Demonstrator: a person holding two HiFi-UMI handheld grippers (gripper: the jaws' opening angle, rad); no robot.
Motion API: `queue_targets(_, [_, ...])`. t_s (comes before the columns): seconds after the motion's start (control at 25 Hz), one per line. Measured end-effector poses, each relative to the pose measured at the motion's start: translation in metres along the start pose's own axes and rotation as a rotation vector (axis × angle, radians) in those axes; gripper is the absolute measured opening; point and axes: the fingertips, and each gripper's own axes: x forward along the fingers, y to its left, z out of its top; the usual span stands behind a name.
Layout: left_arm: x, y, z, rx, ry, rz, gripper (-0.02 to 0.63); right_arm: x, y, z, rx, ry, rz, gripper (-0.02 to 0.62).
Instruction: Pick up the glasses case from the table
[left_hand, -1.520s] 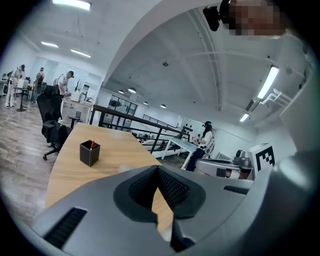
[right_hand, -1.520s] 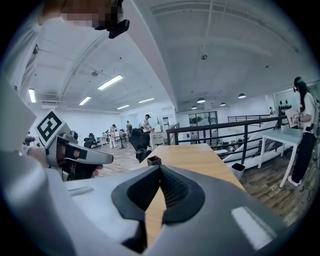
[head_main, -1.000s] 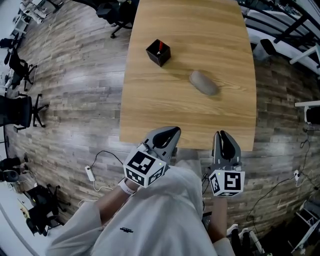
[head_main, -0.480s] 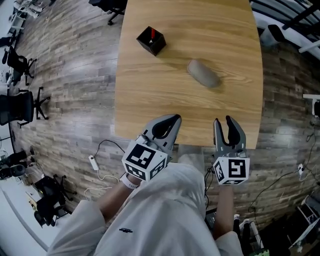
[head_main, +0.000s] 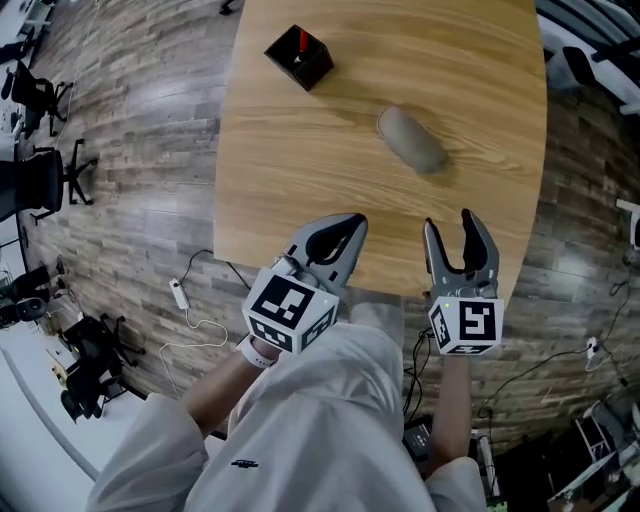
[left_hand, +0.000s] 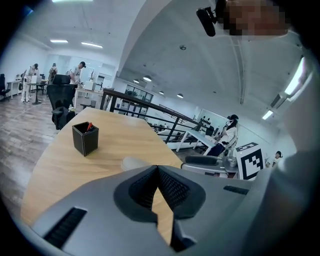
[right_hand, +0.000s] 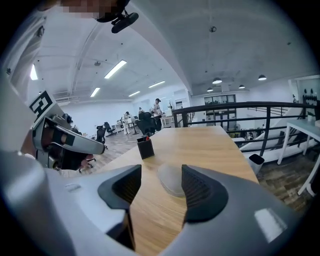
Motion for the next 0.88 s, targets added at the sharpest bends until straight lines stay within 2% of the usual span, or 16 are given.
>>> queue_targets(0.24, [0.026,0.013,-0.012,-0.015,0.036,0.017,0.006,0.038,-0.014,-0.021,-0.042,0.048,0.040,0.305])
queue_targets(0.52, [0.056,0.030,-0.027,-0.038,0.065,0.045,0.006,0.078,-0.032,-0.041,-0.098,0.104,0.081,0.345])
queue_targets(0.88, [0.097,0.047,-0.044,-0.075,0.093,0.044,0.006,0.123,-0.042,-0.060,-0.195,0.137,0.148,0.367])
